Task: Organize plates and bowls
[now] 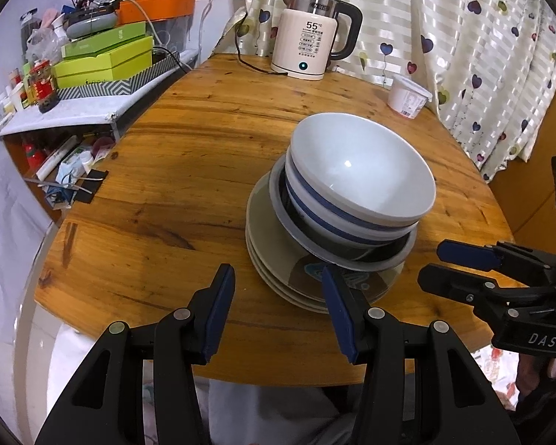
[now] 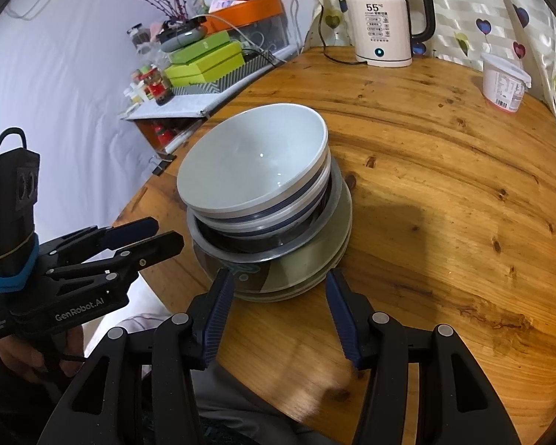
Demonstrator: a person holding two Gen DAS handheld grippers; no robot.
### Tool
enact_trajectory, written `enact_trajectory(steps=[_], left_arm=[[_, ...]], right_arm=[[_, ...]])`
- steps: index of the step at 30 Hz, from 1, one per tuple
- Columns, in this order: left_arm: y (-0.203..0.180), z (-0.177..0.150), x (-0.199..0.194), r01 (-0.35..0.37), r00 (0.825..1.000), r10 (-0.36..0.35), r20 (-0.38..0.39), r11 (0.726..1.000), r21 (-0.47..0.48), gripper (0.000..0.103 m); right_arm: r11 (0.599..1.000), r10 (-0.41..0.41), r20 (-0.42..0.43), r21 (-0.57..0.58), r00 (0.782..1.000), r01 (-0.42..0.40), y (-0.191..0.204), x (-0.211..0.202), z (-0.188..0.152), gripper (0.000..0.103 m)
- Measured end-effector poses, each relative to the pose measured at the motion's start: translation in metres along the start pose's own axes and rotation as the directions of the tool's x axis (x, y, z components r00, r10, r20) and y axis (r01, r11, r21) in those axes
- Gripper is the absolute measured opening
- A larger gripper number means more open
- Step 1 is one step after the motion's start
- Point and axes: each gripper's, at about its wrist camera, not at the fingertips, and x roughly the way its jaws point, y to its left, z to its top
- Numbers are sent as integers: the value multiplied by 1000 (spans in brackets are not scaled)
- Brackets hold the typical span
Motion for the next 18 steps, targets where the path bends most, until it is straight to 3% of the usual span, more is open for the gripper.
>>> enact_trajectory(steps=[5,18], left_arm=[[-2,0,1,-40,999,40,5,999,20,50],[-2,0,6,-48,999,49,-4,999,18,50]], right_arm=[[1000,0,-4,0,1000,0,-1,2,0,52],[1000,3,-18,4,1000,-3,-4,8,1,52]])
